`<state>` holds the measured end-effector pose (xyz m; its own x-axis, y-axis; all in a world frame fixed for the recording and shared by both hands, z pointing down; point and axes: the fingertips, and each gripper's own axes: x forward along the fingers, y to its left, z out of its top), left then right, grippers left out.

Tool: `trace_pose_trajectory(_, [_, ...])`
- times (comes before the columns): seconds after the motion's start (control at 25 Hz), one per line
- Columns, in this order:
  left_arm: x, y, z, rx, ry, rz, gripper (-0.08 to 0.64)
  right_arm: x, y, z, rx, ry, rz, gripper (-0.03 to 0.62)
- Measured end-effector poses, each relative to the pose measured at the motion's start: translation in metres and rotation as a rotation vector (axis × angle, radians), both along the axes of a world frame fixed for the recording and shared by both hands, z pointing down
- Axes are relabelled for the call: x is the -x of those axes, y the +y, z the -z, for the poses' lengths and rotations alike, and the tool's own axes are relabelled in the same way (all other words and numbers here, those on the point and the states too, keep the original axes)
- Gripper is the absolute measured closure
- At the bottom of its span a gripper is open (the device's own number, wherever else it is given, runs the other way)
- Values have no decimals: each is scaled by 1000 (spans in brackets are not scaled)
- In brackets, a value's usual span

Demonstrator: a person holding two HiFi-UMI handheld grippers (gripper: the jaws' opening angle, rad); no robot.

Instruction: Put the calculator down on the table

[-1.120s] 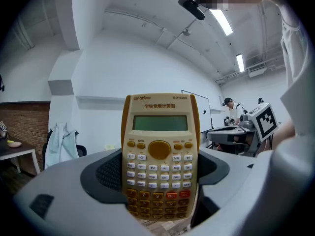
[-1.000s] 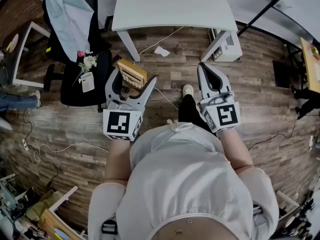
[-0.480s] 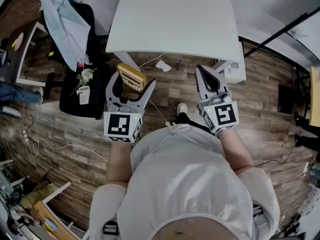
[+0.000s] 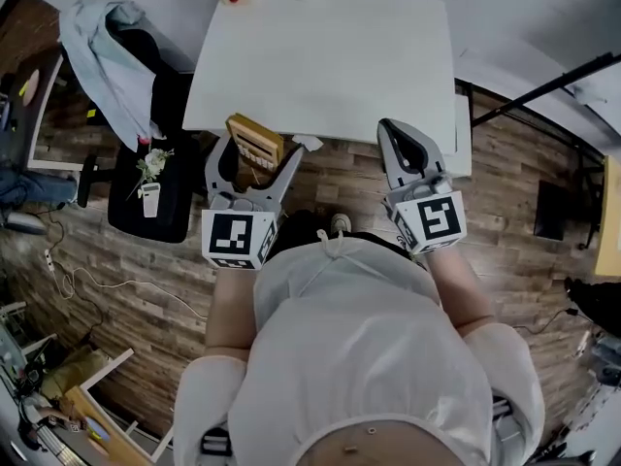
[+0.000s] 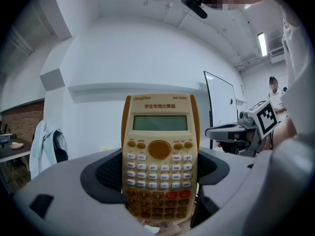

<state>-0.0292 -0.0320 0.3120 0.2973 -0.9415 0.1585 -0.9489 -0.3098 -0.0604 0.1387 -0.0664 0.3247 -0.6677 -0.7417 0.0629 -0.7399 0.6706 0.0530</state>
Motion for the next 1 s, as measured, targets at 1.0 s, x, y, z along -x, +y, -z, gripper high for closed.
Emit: trace_pose_trajectory(1.0, [63, -239, -148, 334, -13, -130, 146, 73, -225, -107, 252, 61, -98, 586])
